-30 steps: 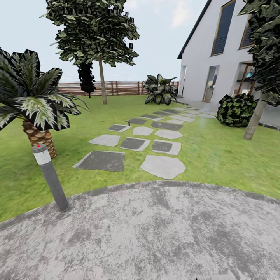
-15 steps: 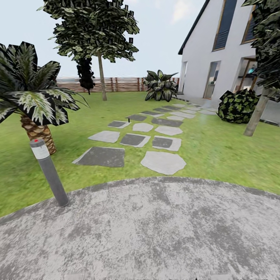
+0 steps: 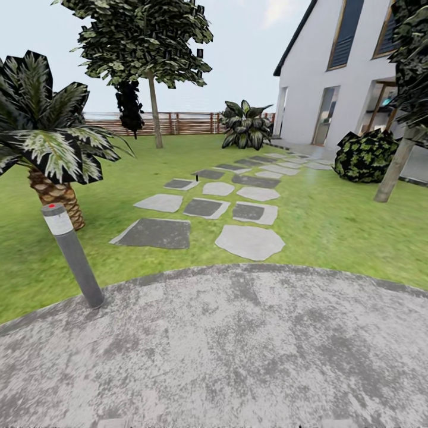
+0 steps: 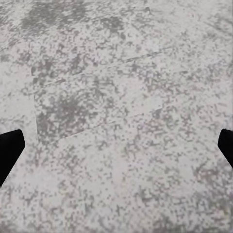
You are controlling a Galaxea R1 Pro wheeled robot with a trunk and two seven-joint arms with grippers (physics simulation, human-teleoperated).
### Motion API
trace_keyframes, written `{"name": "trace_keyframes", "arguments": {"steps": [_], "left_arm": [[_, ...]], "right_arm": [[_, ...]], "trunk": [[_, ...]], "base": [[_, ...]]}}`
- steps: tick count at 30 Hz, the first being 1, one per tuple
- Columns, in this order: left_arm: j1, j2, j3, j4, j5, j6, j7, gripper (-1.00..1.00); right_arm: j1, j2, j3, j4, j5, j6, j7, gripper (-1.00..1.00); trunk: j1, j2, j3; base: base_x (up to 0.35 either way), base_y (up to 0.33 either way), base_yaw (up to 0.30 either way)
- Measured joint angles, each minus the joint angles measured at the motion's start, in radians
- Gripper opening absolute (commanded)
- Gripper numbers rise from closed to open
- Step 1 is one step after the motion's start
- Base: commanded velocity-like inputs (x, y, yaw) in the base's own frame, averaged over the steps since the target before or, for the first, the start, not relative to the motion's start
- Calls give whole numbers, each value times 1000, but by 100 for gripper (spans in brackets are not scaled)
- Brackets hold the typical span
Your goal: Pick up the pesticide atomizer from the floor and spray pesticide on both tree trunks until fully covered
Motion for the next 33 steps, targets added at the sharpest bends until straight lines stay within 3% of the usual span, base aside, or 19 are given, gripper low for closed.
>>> {"name": "trace_keyframes", "arguments": {"steps": [33], "left_arm": [[0, -1, 0, 0, 0, 0, 0, 100]], "right_arm": [[0, 2, 1, -1, 0, 0, 0, 100]], "trunk": [[127, -231, -153]], "base": [[0, 0, 67]]}}
